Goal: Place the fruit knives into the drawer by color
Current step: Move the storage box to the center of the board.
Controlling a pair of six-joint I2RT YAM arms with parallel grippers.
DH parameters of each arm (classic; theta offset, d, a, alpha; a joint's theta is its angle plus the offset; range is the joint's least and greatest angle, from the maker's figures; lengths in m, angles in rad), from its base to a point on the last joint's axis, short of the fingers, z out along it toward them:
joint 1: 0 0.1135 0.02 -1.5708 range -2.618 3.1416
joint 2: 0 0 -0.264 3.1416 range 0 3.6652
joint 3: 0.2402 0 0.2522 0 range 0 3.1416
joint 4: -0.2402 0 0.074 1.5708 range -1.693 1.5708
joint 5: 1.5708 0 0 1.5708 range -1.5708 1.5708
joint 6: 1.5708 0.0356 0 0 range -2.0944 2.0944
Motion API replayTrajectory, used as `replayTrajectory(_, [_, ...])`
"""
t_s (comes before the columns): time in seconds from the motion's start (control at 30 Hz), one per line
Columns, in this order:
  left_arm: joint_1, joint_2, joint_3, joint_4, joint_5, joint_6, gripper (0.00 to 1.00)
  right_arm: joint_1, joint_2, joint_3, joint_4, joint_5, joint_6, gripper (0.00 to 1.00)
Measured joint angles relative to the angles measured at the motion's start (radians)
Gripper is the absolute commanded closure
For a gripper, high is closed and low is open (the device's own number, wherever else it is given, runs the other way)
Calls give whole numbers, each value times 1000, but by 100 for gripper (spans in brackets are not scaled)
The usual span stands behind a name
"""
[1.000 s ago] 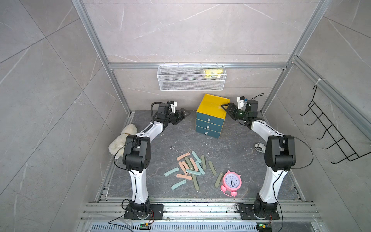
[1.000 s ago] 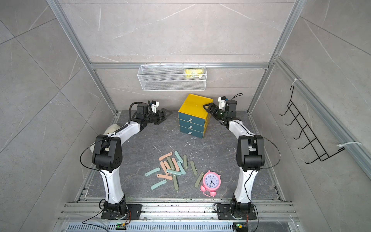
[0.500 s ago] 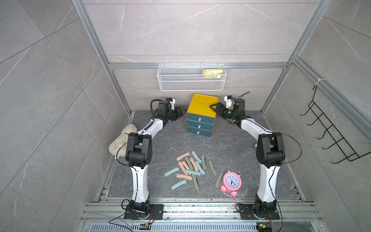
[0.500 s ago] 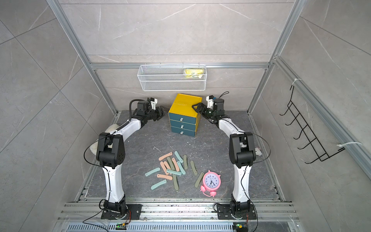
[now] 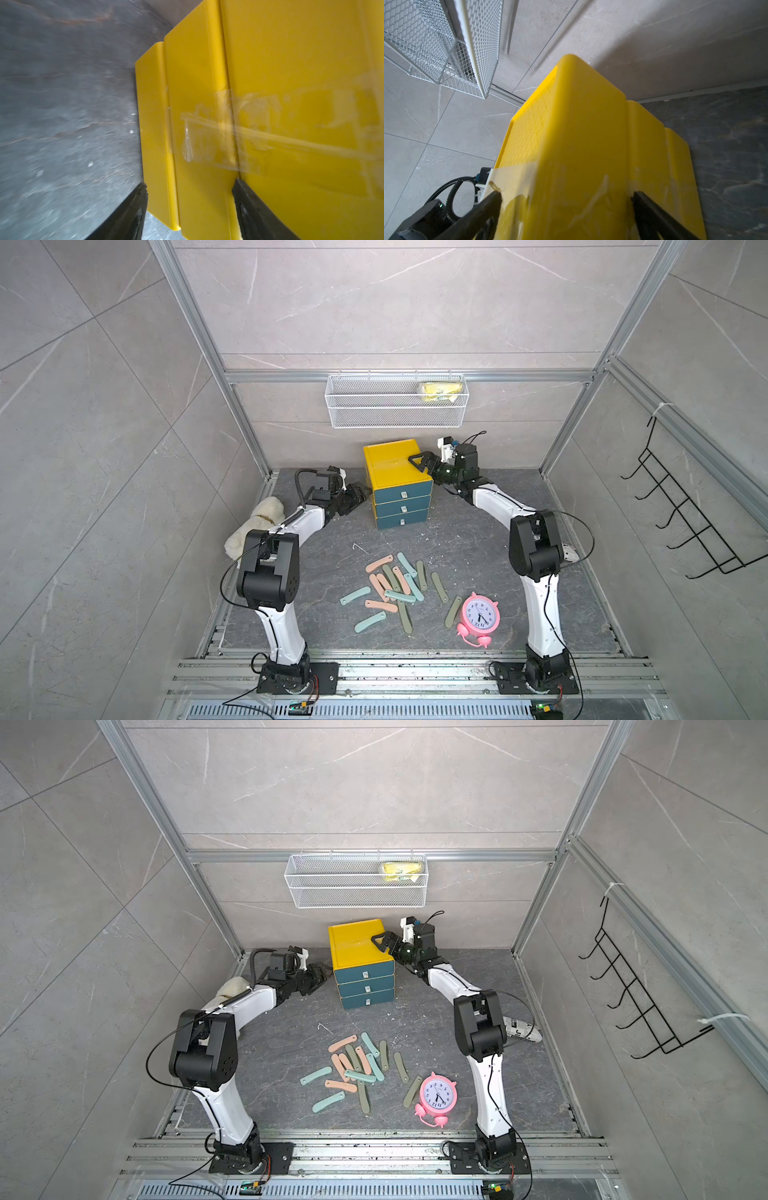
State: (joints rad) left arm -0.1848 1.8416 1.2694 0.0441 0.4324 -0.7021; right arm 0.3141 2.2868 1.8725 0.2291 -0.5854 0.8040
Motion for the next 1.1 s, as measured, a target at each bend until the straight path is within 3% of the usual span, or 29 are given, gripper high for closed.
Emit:
replayTrajectory(0.37, [55, -201, -103, -154, -150, 21, 12, 87, 84, 143, -5, 99, 95, 0])
replayTrajectory(0.63, [37, -421, -116, -184, -180, 48, 9, 93, 43, 173, -79, 221, 74, 0])
replayTrajectory(0.8, [37, -440, -67, -242, -165, 76, 7, 85, -129, 51, -130, 313, 57, 1])
replayTrajectory(1.1, [10, -332, 198, -375, -200, 220, 7, 142, -519, -309, -105, 368, 98, 22])
